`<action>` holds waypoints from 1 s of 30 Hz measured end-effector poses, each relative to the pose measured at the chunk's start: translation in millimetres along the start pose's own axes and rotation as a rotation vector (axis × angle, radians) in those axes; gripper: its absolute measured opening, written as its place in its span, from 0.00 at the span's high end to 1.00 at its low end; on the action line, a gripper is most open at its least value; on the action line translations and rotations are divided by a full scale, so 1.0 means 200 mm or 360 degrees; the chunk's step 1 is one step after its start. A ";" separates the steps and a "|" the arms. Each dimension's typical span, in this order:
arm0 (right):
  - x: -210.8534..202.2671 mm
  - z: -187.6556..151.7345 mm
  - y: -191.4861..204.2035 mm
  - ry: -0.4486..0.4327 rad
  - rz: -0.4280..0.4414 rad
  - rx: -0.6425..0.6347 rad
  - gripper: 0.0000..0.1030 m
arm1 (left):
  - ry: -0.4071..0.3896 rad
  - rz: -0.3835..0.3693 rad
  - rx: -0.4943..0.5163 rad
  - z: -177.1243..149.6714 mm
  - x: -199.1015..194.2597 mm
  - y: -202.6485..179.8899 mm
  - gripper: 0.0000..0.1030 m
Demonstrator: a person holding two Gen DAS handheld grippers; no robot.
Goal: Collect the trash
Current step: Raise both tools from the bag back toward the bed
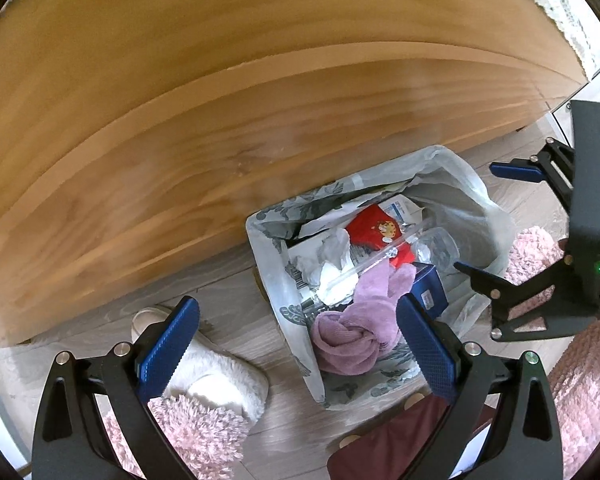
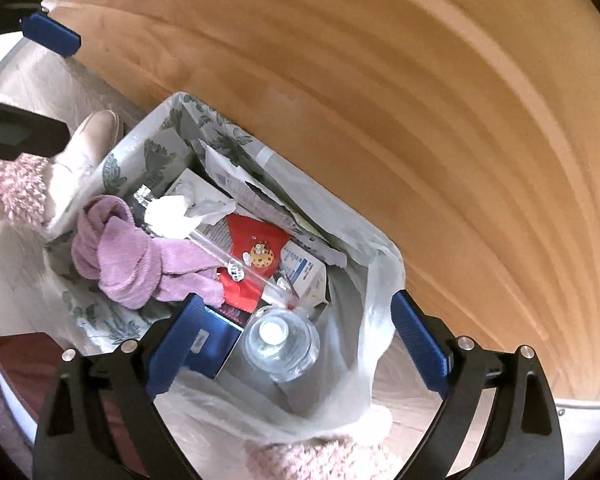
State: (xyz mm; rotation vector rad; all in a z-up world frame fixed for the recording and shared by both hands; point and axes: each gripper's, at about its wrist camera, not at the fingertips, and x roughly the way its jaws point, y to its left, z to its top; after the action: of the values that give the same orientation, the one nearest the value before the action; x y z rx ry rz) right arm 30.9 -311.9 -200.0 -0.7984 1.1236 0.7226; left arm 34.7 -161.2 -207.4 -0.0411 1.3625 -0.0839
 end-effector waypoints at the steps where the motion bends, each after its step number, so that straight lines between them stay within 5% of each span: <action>1: -0.03 -0.01 0.00 -0.0012 0.0002 0.0021 0.09 | -0.0003 0.0000 0.0001 0.00 0.00 0.00 0.07; 20: -0.47 -0.15 0.00 -0.0272 -0.0021 0.0267 0.09 | -0.0182 -0.0073 -0.0024 -0.03 -0.21 -0.05 0.07; 30: -0.70 -0.25 -0.07 -0.0456 0.0014 0.0498 0.09 | -0.0514 -0.0184 -0.0010 -0.02 -0.53 -0.16 0.07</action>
State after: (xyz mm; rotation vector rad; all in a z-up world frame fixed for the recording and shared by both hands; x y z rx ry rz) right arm -20.1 -375.7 -74.1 -0.4105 0.9497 0.6261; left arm 7.9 -184.8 -102.5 -0.1331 1.0372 -0.1633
